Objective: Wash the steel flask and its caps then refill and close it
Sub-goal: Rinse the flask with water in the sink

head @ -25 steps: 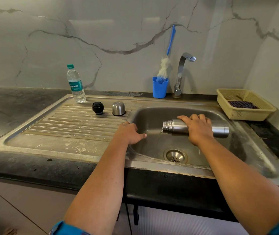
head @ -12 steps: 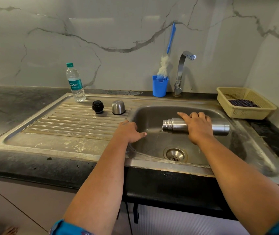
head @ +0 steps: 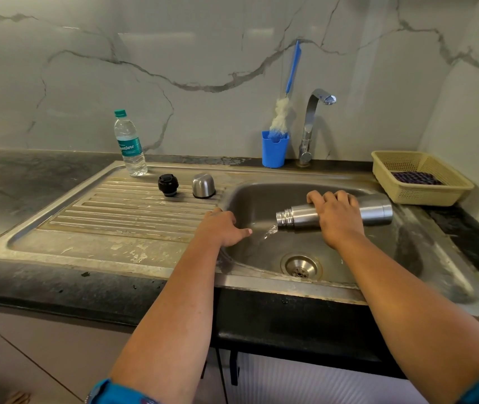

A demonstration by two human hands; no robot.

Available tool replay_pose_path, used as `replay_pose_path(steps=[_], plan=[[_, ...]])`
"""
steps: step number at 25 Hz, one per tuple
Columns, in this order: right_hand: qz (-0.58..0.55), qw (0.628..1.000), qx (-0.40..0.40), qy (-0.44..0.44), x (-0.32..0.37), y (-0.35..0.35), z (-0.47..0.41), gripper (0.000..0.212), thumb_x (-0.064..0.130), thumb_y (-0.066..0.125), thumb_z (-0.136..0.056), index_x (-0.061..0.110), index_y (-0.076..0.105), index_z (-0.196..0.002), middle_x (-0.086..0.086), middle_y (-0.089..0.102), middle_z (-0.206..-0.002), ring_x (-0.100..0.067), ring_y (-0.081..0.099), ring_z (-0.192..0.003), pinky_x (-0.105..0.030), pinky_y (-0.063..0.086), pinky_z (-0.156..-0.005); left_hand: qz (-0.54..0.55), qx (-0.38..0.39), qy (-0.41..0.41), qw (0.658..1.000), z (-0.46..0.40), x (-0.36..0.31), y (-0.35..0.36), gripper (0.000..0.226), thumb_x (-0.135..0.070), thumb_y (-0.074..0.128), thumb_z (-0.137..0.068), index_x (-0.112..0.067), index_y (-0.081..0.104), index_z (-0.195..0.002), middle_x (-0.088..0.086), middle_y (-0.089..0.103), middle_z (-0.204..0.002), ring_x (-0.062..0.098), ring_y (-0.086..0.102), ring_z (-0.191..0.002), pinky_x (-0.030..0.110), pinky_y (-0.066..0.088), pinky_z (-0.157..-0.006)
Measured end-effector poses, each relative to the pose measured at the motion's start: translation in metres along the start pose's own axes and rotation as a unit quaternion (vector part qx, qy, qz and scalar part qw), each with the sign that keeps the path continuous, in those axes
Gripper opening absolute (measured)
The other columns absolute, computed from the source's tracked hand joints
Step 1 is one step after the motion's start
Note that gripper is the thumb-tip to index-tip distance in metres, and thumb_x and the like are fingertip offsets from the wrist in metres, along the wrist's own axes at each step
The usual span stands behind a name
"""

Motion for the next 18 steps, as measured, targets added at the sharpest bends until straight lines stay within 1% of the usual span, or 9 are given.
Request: replay_pose_path(steps=[8,15,18], plan=[[0.044,0.999,-0.009,-0.029,0.003,-0.001,0.0,0.062,0.017,0.075,-0.072,0.032,0.038,-0.12,-0.001,0.057,-0.107,-0.024,0.047,-0.107,-0.038,0.032,-0.102,-0.001,0.0,0.004,1.0,-0.003,0.002,0.001,0.057,-0.056,0.062,-0.089,-0.016,0.058,-0.13,0.009,0.048,-0.139,0.028,0.044,-0.131,0.045,0.039,-0.11],[0.105,0.99,-0.014,-0.09,0.017,-0.013,0.001,0.074,0.026,0.078,-0.069,0.028,0.038,-0.131,-0.006,0.053,-0.119,-0.028,0.043,-0.118,-0.044,0.027,-0.11,-0.005,-0.006,0.004,1.0,-0.003,0.002,0.002,0.058,-0.056,0.063,-0.089,-0.016,0.058,-0.131,0.009,0.049,-0.138,0.028,0.044,-0.131,0.045,0.04,-0.109],[0.129,0.984,-0.022,-0.121,0.025,-0.014,0.003,0.077,0.026,0.08,-0.068,0.027,0.039,-0.133,-0.008,0.054,-0.121,-0.03,0.043,-0.12,-0.047,0.023,-0.113,-0.003,-0.002,0.003,1.0,-0.005,0.003,0.003,0.06,-0.057,0.062,-0.089,-0.016,0.058,-0.132,0.01,0.048,-0.139,0.028,0.043,-0.132,0.045,0.039,-0.11]])
Point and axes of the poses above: each hand's wrist, its own z-axis away from the middle knuckle, its own y-axis out of the palm, x = y × z, the point moved 1 cm from there along -z, towards the middle knuckle
